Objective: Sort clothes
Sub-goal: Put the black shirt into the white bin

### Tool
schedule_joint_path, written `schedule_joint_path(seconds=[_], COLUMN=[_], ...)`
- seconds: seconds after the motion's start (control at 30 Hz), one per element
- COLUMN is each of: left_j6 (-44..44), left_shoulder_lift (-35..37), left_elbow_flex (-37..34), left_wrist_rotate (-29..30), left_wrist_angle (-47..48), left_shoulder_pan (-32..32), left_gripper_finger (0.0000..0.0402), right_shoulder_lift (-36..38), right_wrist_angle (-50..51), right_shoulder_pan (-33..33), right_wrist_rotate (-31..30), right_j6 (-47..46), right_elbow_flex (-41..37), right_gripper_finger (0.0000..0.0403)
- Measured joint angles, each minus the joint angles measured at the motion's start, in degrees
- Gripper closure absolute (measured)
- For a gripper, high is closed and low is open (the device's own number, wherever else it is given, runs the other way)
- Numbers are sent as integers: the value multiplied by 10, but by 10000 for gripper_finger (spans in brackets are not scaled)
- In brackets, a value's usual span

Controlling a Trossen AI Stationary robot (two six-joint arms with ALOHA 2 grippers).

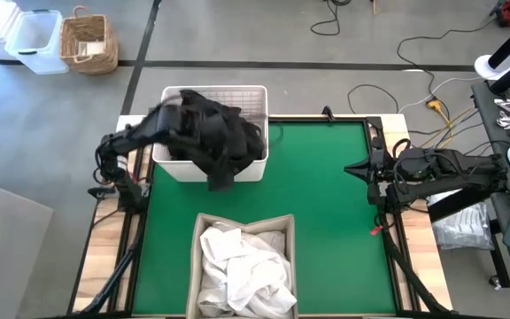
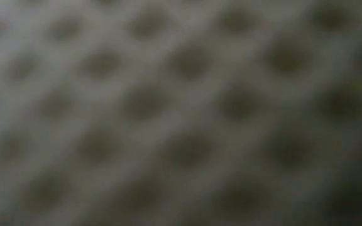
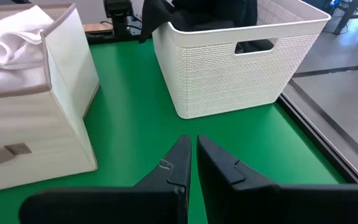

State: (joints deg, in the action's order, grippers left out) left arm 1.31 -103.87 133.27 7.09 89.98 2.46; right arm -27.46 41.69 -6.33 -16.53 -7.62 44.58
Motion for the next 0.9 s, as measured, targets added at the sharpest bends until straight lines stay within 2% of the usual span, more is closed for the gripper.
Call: schedule_joint_path(seconds=[0.13,0.27,0.57,0.9], left_j6=[14,39,53,83], left_shoulder_lift=[0,0,48,132], left_elbow_flex=[-27,-77,-247,-382], left_wrist_rotate=[80,130,139,220], left_wrist_angle=[0,0,0,-41], left_shoulder_pan=[-57,-86,-81,-77], left_gripper_finger=[127,127,130,177], right_shoulder_lift=[0,0,0,0], right_wrist_angle=[0,0,0,-4], right_shoulder_pan=[0,0,0,0], right_wrist_rotate=[0,0,0,0], right_j6=[0,-6,-10,-9], right_elbow_flex=[0,0,0,0], right_gripper_finger=[385,385,385,385])
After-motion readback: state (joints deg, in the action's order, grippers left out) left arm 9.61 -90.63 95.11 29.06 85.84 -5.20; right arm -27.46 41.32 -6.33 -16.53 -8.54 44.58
